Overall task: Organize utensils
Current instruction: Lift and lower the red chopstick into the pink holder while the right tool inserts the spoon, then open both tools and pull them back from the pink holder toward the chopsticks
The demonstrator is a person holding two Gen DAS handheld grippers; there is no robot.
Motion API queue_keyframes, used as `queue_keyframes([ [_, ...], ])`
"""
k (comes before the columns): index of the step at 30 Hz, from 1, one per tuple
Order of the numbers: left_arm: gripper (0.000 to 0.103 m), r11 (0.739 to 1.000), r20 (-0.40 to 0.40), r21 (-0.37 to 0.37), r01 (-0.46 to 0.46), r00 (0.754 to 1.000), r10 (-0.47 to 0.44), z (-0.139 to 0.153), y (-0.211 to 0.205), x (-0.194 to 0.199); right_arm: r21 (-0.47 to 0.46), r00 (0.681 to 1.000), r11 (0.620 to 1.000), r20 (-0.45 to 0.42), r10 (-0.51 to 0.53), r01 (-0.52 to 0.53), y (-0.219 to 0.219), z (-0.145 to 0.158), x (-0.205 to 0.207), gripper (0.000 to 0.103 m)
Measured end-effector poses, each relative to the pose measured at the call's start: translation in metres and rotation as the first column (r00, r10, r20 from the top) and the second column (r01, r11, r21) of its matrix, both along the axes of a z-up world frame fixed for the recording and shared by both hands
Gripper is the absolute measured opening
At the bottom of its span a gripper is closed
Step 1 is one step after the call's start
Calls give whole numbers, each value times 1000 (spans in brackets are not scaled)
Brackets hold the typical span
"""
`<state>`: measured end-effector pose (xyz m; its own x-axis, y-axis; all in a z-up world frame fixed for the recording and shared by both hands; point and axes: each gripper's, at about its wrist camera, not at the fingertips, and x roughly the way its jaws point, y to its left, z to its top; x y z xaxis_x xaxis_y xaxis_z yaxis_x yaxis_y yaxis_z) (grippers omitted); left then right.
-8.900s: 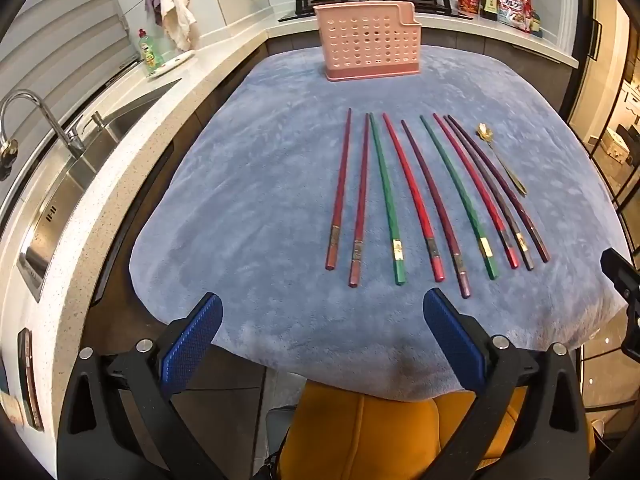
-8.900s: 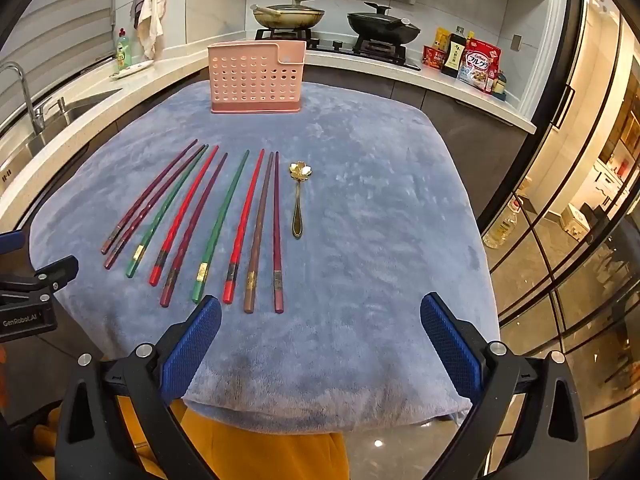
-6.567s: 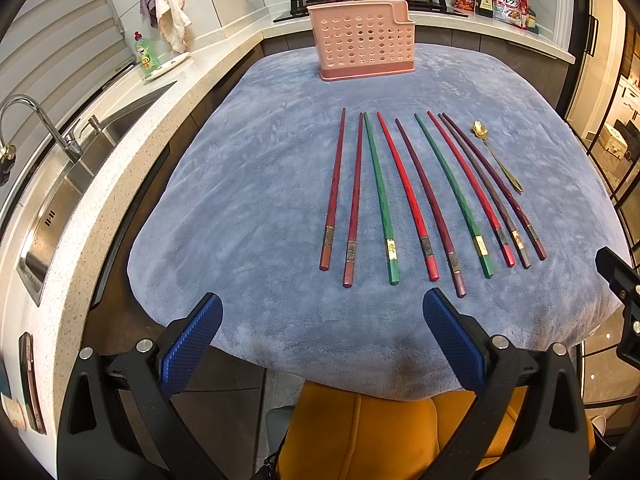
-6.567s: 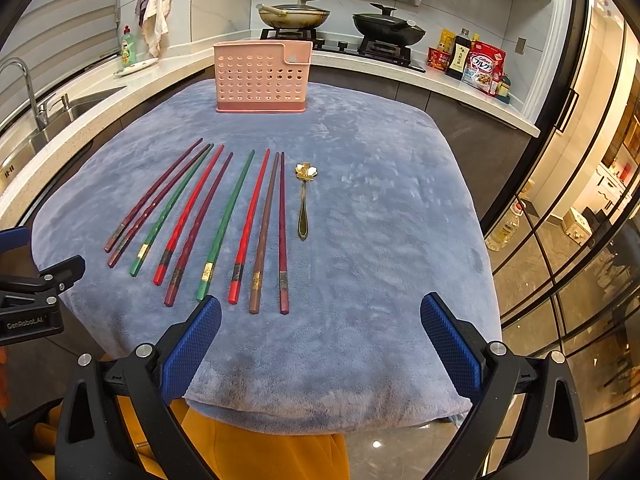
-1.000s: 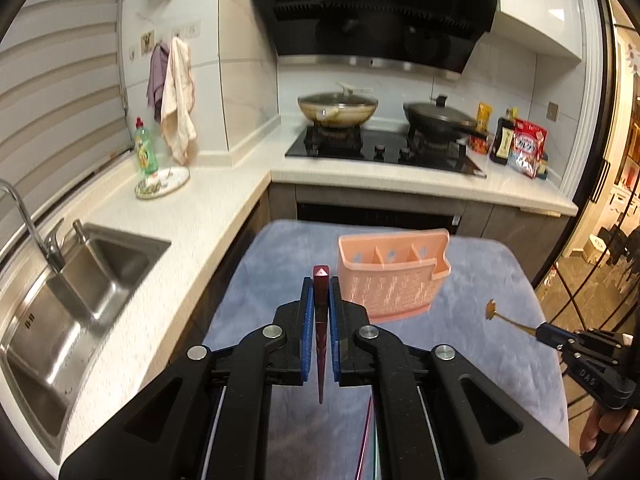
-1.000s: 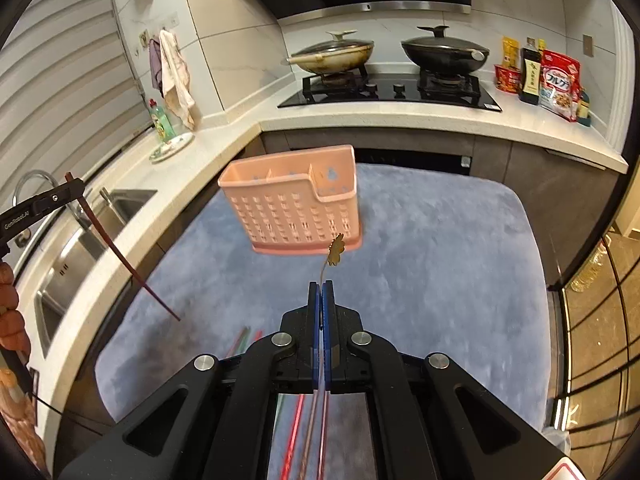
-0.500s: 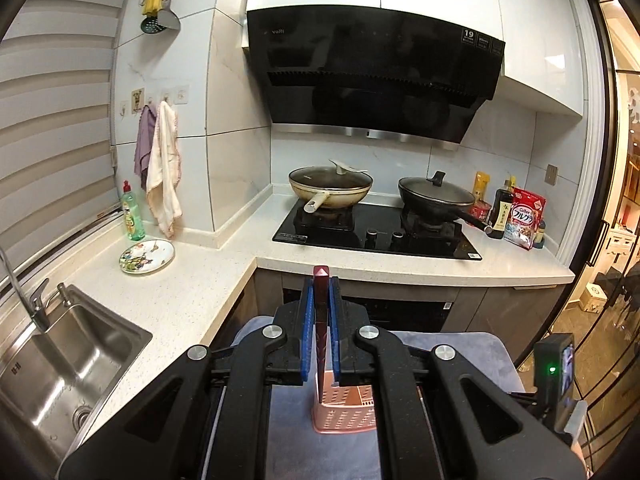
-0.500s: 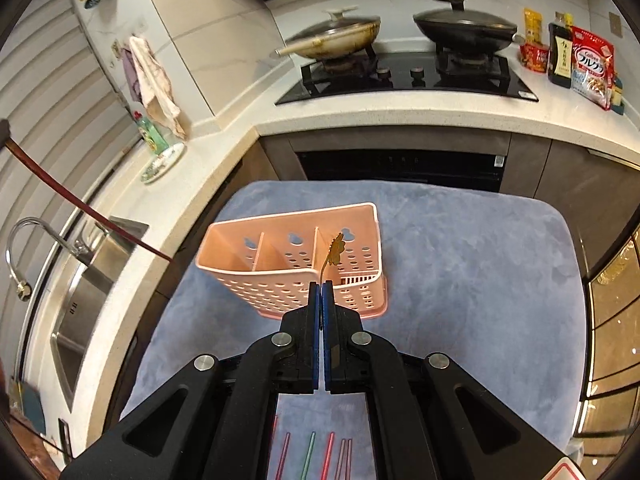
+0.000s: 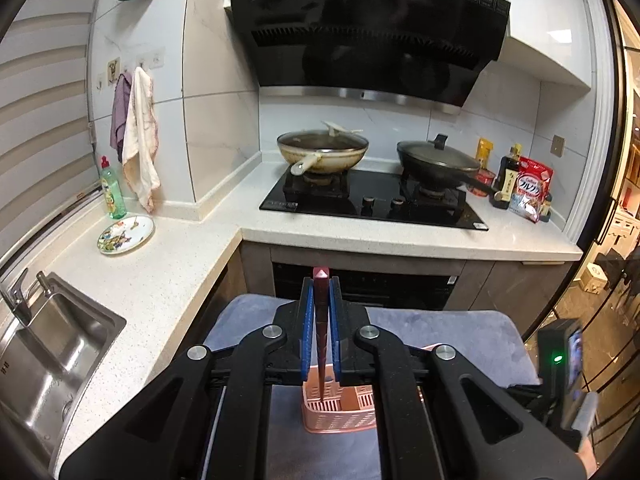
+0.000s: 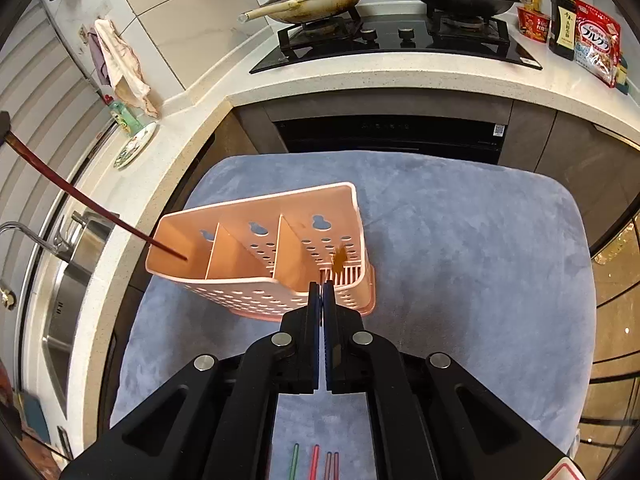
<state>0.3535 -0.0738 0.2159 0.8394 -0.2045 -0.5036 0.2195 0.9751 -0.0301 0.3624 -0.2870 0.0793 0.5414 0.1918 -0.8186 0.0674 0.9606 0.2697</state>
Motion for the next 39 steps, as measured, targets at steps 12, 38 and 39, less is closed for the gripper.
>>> queue_keyframes([
  [12, 30, 999, -34, 16, -35, 999, 36, -20, 20, -22, -2, 992, 1000, 128, -17, 18, -2, 42, -45, 15],
  [38, 37, 993, -190, 118, -26, 981, 49, -136, 74, -183, -154, 994, 988, 113, -9, 26, 24, -26, -272, 27],
  [39, 37, 992, -203, 126, -23, 978, 49, -145, 75, -191, -149, 995, 989, 100, -8, 23, 25, -31, -277, 27],
])
